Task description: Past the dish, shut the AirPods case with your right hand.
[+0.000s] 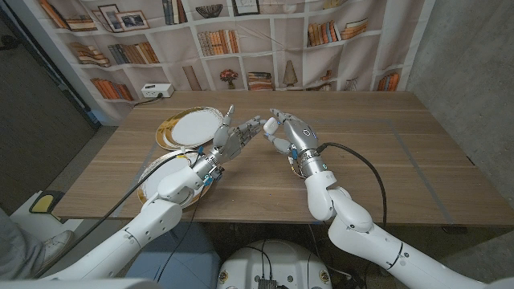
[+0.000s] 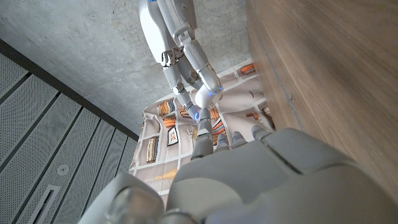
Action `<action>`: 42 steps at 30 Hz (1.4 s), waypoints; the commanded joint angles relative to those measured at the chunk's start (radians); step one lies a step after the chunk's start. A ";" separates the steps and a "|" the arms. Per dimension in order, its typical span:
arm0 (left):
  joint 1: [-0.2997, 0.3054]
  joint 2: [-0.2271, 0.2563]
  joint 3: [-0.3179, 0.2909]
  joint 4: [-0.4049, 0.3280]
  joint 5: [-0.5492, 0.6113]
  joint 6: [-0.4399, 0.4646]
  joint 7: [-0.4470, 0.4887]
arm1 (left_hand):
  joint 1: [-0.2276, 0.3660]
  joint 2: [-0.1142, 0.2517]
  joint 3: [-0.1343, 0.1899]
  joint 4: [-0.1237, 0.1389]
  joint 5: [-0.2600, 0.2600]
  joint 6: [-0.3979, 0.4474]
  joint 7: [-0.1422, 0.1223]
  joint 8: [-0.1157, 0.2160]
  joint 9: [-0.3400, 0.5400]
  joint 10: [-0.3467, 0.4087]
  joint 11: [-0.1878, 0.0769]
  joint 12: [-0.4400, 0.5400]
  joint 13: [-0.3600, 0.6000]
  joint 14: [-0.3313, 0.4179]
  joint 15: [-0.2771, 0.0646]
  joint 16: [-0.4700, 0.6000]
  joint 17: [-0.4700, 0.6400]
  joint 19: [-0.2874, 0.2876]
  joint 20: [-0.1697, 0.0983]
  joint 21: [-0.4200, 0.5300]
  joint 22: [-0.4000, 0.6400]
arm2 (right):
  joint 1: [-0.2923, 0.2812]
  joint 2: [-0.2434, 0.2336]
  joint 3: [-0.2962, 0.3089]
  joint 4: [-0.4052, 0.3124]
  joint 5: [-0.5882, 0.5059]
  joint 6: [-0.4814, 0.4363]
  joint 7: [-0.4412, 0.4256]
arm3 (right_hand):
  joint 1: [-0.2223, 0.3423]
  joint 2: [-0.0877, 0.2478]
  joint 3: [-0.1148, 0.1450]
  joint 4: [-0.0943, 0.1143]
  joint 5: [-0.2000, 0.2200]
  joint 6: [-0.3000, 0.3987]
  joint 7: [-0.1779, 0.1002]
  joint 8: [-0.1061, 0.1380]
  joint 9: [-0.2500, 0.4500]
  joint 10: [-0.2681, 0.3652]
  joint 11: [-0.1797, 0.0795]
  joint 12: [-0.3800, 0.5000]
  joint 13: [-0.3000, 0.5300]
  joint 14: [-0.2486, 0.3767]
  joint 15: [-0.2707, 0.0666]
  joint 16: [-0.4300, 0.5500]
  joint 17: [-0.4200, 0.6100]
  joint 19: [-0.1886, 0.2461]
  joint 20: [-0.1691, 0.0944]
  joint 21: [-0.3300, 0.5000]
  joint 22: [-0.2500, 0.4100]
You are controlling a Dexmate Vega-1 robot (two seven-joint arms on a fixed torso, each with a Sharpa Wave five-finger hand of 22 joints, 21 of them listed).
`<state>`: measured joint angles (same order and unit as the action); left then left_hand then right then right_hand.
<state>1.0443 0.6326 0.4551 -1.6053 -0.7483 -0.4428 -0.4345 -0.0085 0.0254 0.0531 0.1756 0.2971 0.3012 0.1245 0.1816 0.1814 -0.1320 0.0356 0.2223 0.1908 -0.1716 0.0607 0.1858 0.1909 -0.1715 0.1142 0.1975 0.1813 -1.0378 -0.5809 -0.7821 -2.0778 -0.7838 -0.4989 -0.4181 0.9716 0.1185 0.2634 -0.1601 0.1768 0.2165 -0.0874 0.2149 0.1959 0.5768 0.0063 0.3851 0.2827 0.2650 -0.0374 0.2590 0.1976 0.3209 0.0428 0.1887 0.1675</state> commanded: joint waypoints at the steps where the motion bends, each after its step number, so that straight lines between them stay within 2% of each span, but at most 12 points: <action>1: 0.011 -0.011 -0.009 0.007 0.002 -0.029 0.009 | 0.006 0.019 -0.024 -0.002 0.015 -0.026 -0.115 -0.001 -0.001 0.010 -0.008 0.004 0.002 -0.129 -0.006 0.012 -0.002 -0.033 0.006 0.010 0.002 | -0.007 0.015 0.024 0.002 0.023 -0.004 0.002 | 0.011 0.000 0.002 -0.002 0.004 -0.001 0.003 -0.003 0.001 0.220 -0.222 0.001 0.002 0.006 -0.160 0.000 0.005 0.005 0.003 0.000 0.000; 13: 0.029 -0.003 -0.033 0.010 -0.009 -0.069 0.001 | 0.010 0.021 -0.033 -0.006 0.018 -0.025 -0.152 0.003 -0.001 0.022 -0.013 0.007 0.002 -0.115 -0.011 0.014 -0.003 -0.021 0.006 0.012 0.001 | 0.002 0.029 0.023 0.006 0.032 -0.023 -0.005 | 0.009 -0.002 -0.001 0.003 0.003 -0.002 0.005 -0.006 0.001 0.214 -0.221 -0.002 0.000 0.003 -0.158 -0.003 0.005 0.004 0.006 -0.001 0.000; 19: 0.047 -0.014 -0.048 0.011 -0.013 -0.103 0.014 | 0.014 0.023 -0.037 -0.008 0.019 -0.030 -0.155 0.002 -0.001 0.031 -0.015 0.009 0.002 -0.102 -0.017 0.017 -0.004 -0.014 0.006 0.013 0.000 | 0.011 0.032 0.022 0.006 0.033 -0.031 -0.002 | 0.008 -0.002 -0.003 0.005 0.003 -0.003 0.006 -0.008 0.001 0.212 -0.221 -0.003 -0.001 0.003 -0.158 -0.004 0.006 0.003 0.007 -0.001 0.000; 27: 0.073 0.010 -0.081 -0.019 0.008 -0.139 0.040 | 0.022 0.026 -0.041 -0.014 0.021 -0.046 -0.191 -0.001 -0.002 0.041 -0.017 0.011 0.001 -0.094 -0.024 0.015 -0.005 -0.007 0.002 0.013 0.000 | 0.020 0.045 0.022 0.019 0.044 -0.034 -0.020 | 0.007 -0.003 -0.006 0.006 0.002 -0.003 0.005 -0.009 0.002 0.209 -0.221 -0.004 -0.001 0.003 -0.157 -0.005 0.006 0.003 0.009 -0.001 0.000; 33: 0.099 0.023 -0.102 -0.047 0.020 -0.154 0.073 | 0.026 0.030 -0.042 -0.016 0.022 -0.060 -0.198 -0.004 -0.003 0.051 -0.021 0.013 0.001 -0.086 -0.024 0.016 -0.006 -0.002 0.001 0.013 -0.001 | 0.034 0.044 0.022 0.023 0.053 -0.032 -0.013 | 0.007 -0.003 -0.007 0.007 0.002 -0.003 0.006 -0.010 0.002 0.209 -0.220 -0.005 -0.002 0.004 -0.156 -0.005 0.006 0.004 0.009 -0.001 0.000; 42: 0.100 0.024 -0.101 -0.062 0.037 -0.146 0.101 | 0.029 0.033 -0.043 -0.018 0.023 -0.066 -0.201 -0.004 -0.003 0.053 -0.021 0.013 0.001 -0.084 -0.024 0.014 -0.006 0.000 0.001 0.012 -0.002 | 0.049 0.033 0.031 0.022 0.068 -0.030 -0.002 | 0.006 -0.003 -0.009 0.009 0.002 -0.003 0.006 -0.010 0.002 0.208 -0.220 -0.005 -0.001 0.004 -0.155 -0.006 0.007 0.003 0.009 -0.001 0.000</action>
<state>1.1326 0.6500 0.3648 -1.6455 -0.7309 -0.5820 -0.3785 0.0174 0.0513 0.0120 0.1587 0.3145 0.2410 -0.0735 0.1780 0.1767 -0.0799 0.0159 0.2264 0.1910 -0.1715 0.0425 0.2013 0.1813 -0.1716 0.1143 0.2045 0.1766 -1.0108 -0.5402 -0.7591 -2.0597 -0.7321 -0.5294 -0.4314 0.9804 0.1090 0.2562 -0.1529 0.1758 0.2125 -0.0837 0.2102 0.1959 0.5713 0.0008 0.3736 0.2762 0.2649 -0.0373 0.2549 0.2026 0.3208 0.0429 0.1887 0.1675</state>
